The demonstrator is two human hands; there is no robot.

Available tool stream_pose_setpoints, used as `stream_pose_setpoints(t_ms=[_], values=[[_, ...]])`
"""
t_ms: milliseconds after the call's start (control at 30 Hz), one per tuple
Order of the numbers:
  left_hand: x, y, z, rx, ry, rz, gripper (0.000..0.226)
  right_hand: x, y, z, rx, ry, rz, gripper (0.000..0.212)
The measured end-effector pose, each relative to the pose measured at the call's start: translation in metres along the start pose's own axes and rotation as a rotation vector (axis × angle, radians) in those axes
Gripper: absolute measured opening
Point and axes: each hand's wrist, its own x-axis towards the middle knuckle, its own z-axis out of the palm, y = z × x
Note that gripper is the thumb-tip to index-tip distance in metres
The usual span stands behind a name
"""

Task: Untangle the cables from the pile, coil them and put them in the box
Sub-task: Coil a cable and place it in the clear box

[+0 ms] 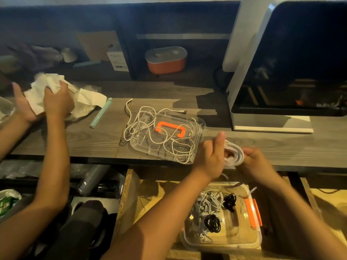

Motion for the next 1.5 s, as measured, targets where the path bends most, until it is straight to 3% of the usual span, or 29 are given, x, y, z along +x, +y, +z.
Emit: stream_pose_setpoints(t_ms=[67,133,200,233,300,400,500,567,733,900,967,1033,1133,1233,1300,1433,1500], values=[[0.011,0.005,0.003,0.008,0.200,0.004,0.053,-0.002,0.007,0.027,-0.117,0.026,-0.035,0.035],[0.022,0.007,0.003,0.041,0.362,-0.095,0.055,0.002,0.016,0.047,-0.357,0.011,-0.130,0.029],[0.029,0.005,-0.001,0.050,0.454,-0.181,0.054,0.004,0.022,0.057,-0.604,-0.053,-0.169,0.018],[0.033,0.003,-0.003,0.026,0.463,-0.189,0.054,0.004,0.020,0.059,-0.653,-0.089,-0.170,0.025],[0.036,-0.004,-0.008,0.044,0.413,-0.121,0.052,0.002,0.016,0.059,-0.650,-0.143,-0.201,0.034],[0.035,-0.017,-0.013,0.307,0.274,0.060,0.048,0.002,0.010,0.052,-0.816,-0.188,-0.271,0.025],[0.035,-0.026,-0.020,0.521,0.050,0.077,0.050,0.007,-0.006,0.034,-1.010,-0.076,-0.258,0.020],[0.030,-0.030,-0.025,0.469,-0.076,0.048,0.053,0.013,-0.017,0.021,-0.958,0.033,-0.292,0.018],[0.017,-0.019,-0.018,0.155,-0.120,-0.031,0.057,0.026,-0.032,0.009,-0.714,0.000,-0.283,0.018],[0.007,-0.014,-0.011,-0.071,-0.225,-0.098,0.064,0.029,-0.031,0.005,0.090,-0.194,0.101,0.011],[0.005,-0.013,-0.012,-0.118,-0.252,-0.085,0.058,0.023,-0.024,0.006,0.168,-0.233,0.066,0.003],[0.003,-0.009,-0.013,-0.077,-0.203,-0.085,0.051,0.016,-0.021,0.015,0.056,-0.270,-0.099,0.009],[0.000,-0.002,-0.014,0.031,0.037,-0.073,0.055,0.009,-0.007,0.043,-0.239,-0.182,-0.161,0.027],[0.006,-0.006,-0.019,0.189,0.323,-0.017,0.055,0.014,0.013,0.068,-0.607,-0.206,-0.225,0.015],[0.014,-0.014,-0.026,0.360,0.404,0.046,0.054,0.010,0.014,0.079,-0.749,-0.246,-0.166,0.019],[0.029,-0.026,-0.043,0.708,0.220,0.154,0.054,0.006,-0.011,0.061,-0.946,-0.149,-0.201,0.019],[0.026,-0.032,-0.046,0.679,0.106,0.195,0.054,0.011,-0.028,0.042,-0.965,-0.052,-0.219,0.018]])
